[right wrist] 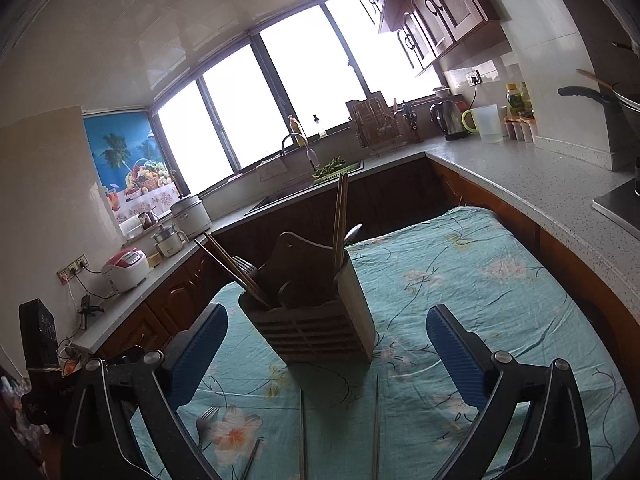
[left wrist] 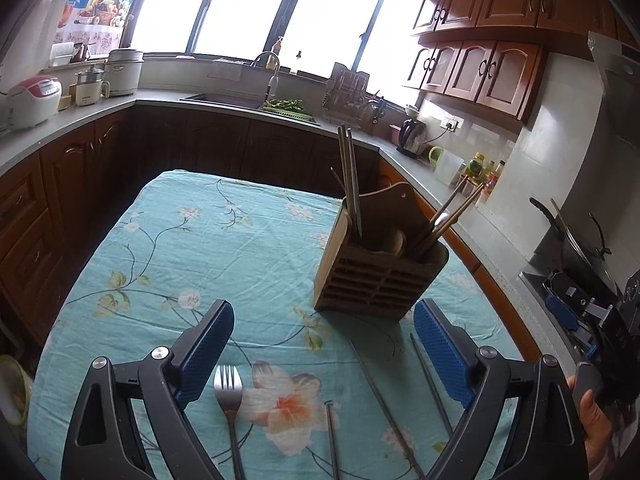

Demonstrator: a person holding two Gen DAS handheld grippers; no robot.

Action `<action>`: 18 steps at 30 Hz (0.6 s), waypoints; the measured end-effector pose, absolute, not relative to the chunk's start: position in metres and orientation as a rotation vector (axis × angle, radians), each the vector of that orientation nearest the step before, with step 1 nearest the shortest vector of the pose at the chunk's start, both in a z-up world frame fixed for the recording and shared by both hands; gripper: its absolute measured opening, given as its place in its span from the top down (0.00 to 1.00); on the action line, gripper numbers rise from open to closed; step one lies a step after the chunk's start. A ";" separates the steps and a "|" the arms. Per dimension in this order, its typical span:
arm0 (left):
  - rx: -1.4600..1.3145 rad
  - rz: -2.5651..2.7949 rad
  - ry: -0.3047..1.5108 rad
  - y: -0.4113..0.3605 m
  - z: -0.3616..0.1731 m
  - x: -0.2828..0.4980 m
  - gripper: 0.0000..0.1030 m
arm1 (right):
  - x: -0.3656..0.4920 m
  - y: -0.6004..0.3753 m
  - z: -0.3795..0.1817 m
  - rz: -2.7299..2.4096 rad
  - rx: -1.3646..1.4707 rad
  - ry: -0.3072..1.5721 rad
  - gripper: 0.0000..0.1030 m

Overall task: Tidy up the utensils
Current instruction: 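Move both open tools back down to the metal chopsticks beside the fork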

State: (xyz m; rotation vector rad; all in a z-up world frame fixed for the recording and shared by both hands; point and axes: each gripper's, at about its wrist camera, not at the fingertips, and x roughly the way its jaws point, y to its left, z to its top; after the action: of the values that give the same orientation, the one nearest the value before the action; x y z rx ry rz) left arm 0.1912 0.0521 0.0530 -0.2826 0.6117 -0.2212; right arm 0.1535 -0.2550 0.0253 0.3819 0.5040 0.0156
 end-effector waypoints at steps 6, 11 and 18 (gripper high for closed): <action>-0.282 -0.212 0.672 0.055 0.042 0.176 0.11 | 0.138 -0.253 0.008 0.005 0.393 0.551 0.02; -0.289 -0.204 0.732 0.055 0.028 0.171 0.11 | 0.131 -0.246 -0.007 0.006 0.387 0.585 0.02; -0.269 -0.212 0.799 0.047 0.013 0.171 0.11 | 0.131 -0.241 -0.034 0.014 0.375 0.663 0.02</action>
State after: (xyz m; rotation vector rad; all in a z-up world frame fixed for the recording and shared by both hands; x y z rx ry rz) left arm 0.1710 0.0468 0.0126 -0.2689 0.7992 -0.2116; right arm 0.1315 -0.2407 -0.0341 0.3751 0.6628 0.0137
